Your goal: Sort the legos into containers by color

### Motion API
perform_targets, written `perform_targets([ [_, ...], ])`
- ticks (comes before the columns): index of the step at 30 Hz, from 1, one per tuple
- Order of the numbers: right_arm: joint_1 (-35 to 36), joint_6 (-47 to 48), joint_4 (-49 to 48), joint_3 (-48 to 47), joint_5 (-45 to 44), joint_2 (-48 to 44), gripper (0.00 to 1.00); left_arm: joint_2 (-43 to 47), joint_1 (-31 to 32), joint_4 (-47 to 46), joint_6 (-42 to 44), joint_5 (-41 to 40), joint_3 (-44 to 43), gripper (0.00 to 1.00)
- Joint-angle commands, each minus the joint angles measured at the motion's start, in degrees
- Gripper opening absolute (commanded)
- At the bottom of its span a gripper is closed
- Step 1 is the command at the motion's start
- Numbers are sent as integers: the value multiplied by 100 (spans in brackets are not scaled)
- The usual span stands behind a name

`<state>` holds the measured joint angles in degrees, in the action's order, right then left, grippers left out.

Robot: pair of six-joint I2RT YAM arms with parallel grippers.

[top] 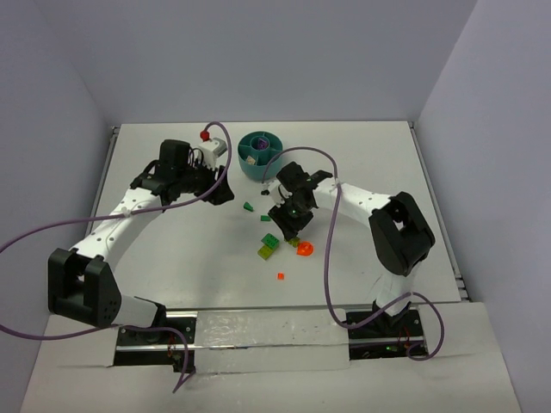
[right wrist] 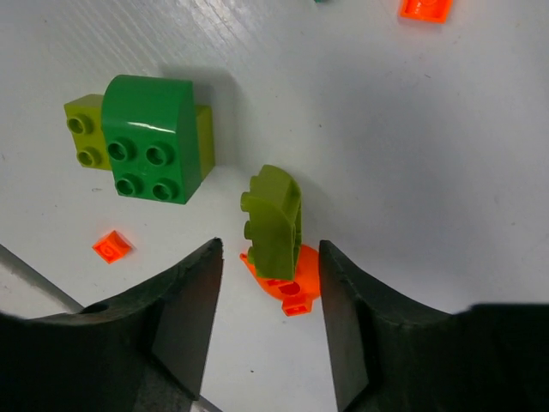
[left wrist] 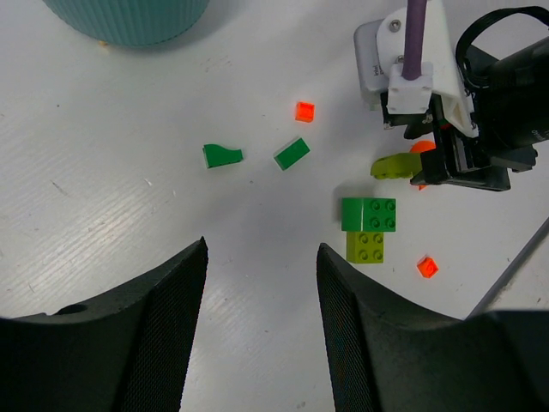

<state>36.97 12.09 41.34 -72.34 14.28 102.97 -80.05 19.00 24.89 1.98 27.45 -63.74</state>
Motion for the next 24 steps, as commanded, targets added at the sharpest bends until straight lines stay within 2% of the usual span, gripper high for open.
perform_targets([
  [1, 47, 83, 199, -309, 68, 182, 59, 72, -28, -280, -31, 6, 33, 61],
  [7, 53, 114, 252, -386, 57, 358, 58, 3, -28, -265, -15, -1, -9, 61],
  [12, 56, 153, 342, -459, 104, 490, 52, -65, -39, -230, 22, -12, -61, 61],
  [18, 56, 206, 481, -525, 233, 567, 31, -125, -55, -230, 33, -47, -84, 61],
  [24, 47, 259, 633, -670, 347, 545, 5, -186, -81, -239, 31, -29, -103, 61],
])
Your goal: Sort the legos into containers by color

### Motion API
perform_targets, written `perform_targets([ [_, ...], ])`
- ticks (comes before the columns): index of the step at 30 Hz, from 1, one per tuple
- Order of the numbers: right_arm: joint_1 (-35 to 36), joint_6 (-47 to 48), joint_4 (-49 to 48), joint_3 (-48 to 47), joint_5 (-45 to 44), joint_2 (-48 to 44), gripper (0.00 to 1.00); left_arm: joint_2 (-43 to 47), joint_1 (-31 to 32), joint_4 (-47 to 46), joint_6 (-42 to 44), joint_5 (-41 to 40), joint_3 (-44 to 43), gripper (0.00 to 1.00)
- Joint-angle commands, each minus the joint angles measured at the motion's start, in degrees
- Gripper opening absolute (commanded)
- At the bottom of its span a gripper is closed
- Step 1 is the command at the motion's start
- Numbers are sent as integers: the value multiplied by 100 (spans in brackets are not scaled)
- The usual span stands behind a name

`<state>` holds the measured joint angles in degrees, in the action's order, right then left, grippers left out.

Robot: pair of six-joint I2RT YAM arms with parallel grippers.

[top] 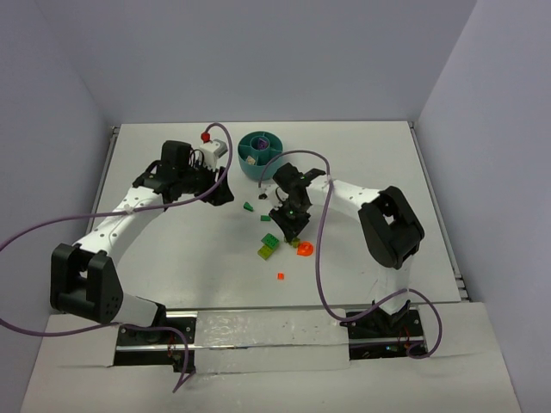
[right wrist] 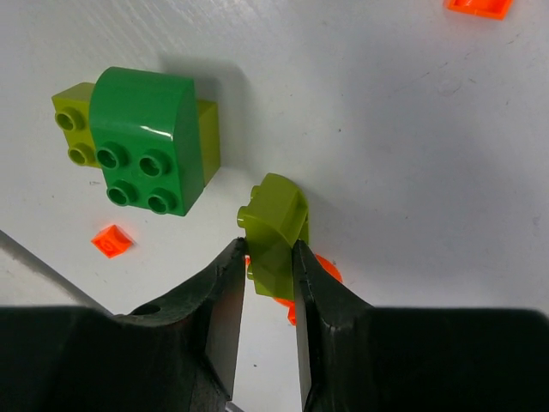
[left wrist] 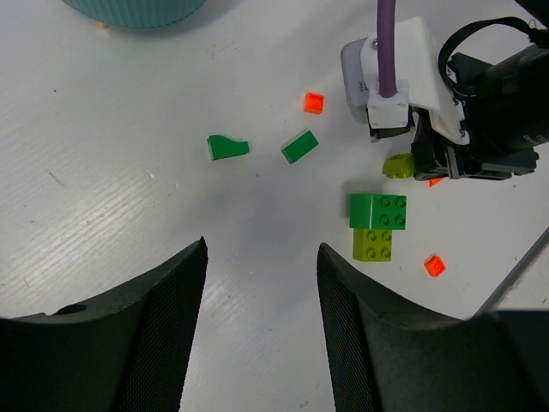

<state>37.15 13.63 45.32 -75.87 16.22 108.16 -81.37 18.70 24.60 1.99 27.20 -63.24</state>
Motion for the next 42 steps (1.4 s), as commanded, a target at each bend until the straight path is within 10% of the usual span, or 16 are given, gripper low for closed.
perform_targets([
  [1, 26, 114, 296, -375, 166, 1, 2, -61, -51, -207, 30, -4, -169, 61],
  [10, -763, -536, 214, -1658, 736, -279, 0, -2, -229, -403, -395, -57, -232, 67],
  [13, -1467, -1896, -286, -2346, 1330, -168, 0, 140, -350, -590, -698, -78, -264, 99],
  [26, -1882, -5835, -1372, -3417, 45, 434, 0, -81, -710, -737, -1724, -532, -707, 99],
  [42, -1547, -7693, -1614, -3206, -317, 861, 0, -300, -941, -811, -1916, -291, -681, 99],
])
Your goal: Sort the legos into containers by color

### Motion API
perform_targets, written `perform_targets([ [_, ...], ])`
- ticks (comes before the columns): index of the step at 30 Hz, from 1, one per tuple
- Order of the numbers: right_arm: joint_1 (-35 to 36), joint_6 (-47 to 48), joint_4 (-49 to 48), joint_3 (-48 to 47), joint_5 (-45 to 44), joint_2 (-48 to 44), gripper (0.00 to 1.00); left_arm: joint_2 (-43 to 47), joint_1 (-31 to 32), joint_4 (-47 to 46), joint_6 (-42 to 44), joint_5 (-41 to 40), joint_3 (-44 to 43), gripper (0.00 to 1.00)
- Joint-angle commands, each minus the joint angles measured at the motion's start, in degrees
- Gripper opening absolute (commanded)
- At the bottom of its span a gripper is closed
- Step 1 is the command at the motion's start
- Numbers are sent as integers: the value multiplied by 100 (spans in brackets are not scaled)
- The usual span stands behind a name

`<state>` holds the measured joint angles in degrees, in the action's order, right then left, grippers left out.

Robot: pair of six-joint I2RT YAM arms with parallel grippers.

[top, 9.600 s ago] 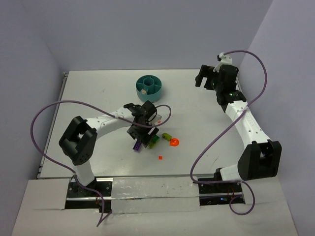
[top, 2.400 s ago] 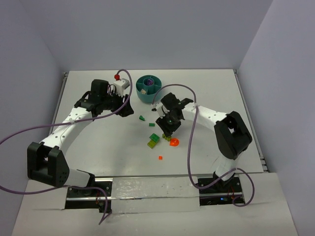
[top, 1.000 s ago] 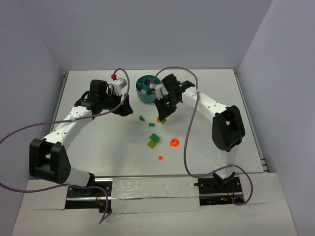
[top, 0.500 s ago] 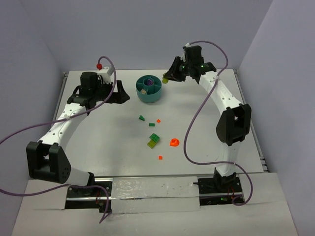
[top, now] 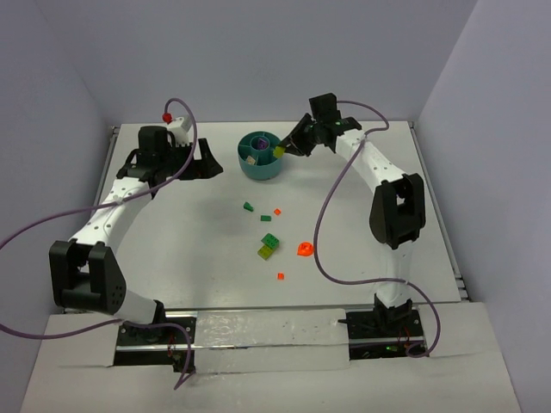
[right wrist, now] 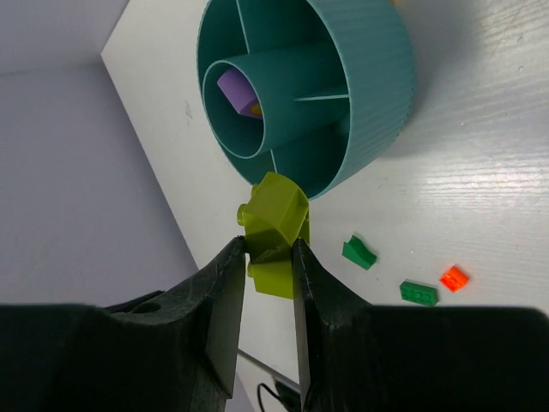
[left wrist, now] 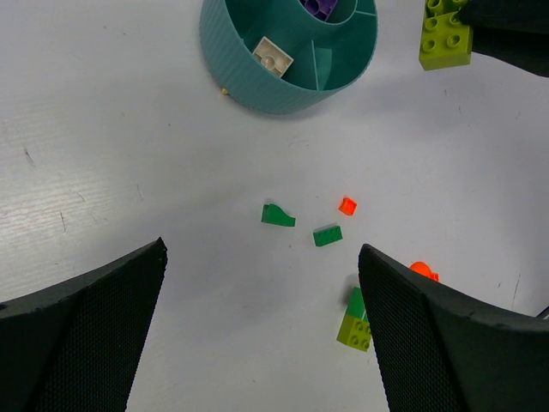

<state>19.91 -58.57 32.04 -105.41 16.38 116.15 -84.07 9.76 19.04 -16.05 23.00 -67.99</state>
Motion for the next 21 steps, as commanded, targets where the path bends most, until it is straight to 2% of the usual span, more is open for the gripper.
perform_targets([
  [1, 221, -529, -253, -318, -411, 123, 0, -47, -53, -260, -117, 150, -206, 99],
  [21, 256, -853, -342, -510, -193, 714, 0, -66, -153, -331, -135, 257, -80, 99],
])
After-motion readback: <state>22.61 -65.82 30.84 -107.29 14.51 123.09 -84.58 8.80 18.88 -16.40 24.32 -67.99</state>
